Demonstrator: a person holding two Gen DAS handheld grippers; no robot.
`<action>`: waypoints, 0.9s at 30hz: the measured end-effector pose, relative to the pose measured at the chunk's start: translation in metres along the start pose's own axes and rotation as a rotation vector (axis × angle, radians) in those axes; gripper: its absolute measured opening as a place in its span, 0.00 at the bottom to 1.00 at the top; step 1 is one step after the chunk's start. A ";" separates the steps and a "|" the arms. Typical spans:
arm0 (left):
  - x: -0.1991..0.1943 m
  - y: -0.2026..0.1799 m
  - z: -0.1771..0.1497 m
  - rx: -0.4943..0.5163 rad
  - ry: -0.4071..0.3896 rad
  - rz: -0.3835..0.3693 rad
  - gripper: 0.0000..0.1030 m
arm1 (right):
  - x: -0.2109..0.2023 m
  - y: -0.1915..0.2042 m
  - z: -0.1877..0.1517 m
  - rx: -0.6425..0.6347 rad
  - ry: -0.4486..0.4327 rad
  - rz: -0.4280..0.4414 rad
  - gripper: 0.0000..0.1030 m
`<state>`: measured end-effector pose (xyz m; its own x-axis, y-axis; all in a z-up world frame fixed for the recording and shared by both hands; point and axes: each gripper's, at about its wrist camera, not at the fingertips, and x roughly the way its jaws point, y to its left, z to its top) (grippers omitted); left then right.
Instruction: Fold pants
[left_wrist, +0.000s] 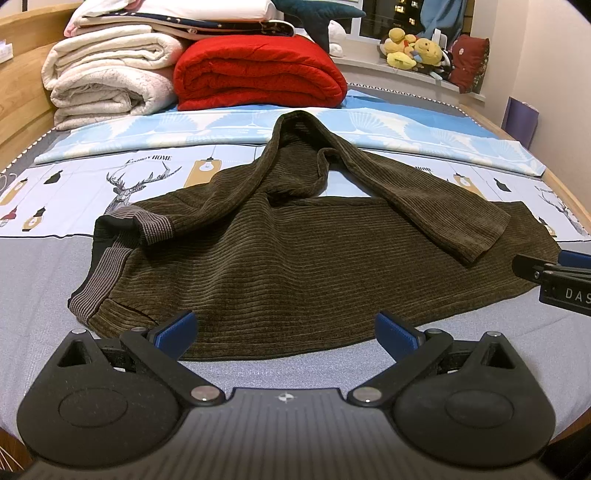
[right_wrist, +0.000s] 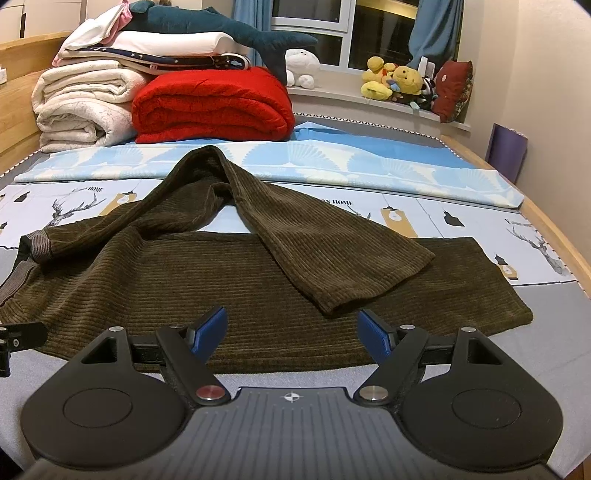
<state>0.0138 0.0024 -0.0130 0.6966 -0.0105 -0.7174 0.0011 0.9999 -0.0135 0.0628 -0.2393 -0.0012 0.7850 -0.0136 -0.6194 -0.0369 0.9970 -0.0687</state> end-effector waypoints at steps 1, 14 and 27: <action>0.000 0.000 0.000 0.000 0.000 0.000 1.00 | 0.000 0.000 0.000 0.000 0.000 0.000 0.77; 0.000 -0.002 0.000 0.000 0.001 0.000 1.00 | 0.000 -0.001 -0.001 0.000 0.000 0.000 0.77; 0.000 -0.003 -0.001 -0.002 0.002 0.000 1.00 | 0.002 -0.002 -0.004 -0.001 0.007 -0.004 0.77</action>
<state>0.0133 -0.0006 -0.0135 0.6952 -0.0101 -0.7188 -0.0006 0.9999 -0.0147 0.0621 -0.2417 -0.0055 0.7805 -0.0183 -0.6249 -0.0345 0.9968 -0.0722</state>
